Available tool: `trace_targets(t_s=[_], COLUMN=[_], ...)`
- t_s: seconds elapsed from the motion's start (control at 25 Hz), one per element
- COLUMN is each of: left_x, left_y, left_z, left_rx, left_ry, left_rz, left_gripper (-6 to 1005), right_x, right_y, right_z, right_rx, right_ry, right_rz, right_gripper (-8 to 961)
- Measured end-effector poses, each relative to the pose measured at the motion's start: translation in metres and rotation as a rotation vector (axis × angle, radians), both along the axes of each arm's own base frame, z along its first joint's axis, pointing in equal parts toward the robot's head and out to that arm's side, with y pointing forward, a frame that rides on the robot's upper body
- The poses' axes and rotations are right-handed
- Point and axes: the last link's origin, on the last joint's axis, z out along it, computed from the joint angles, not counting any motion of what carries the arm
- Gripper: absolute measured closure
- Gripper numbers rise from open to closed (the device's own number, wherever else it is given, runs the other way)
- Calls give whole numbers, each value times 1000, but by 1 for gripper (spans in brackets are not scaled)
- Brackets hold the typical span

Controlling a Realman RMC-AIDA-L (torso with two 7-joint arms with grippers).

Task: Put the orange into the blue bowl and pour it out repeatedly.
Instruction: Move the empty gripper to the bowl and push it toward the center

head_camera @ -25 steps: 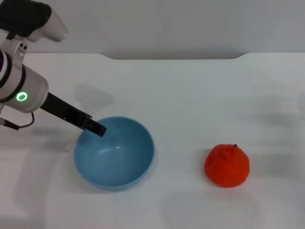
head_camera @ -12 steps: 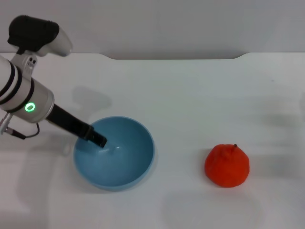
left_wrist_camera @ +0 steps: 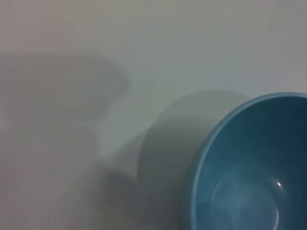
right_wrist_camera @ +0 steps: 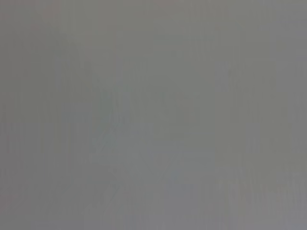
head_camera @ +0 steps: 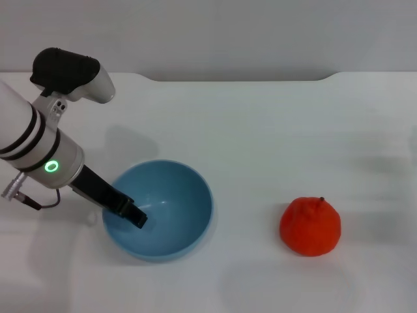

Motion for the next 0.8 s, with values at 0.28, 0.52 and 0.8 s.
trace_targets(t_s=[0.28, 0.52, 0.8], left_x=[-2, -4, -5], left_y=[0, -4, -6], left_z=[1, -4, -4], left_rx=[3, -18, -14], left_ry=[-5, -2, -7], left_rz=[17, 28, 51], left_gripper=[518, 769, 886], right_x=[-4, -5, -8], right_y=[-5, -5, -4], right_z=[-1, -2, -6], right_rx=[17, 17, 5], right_ry=[14, 18, 81], right_rz=[22, 26, 37], right_gripper=[386, 385, 386])
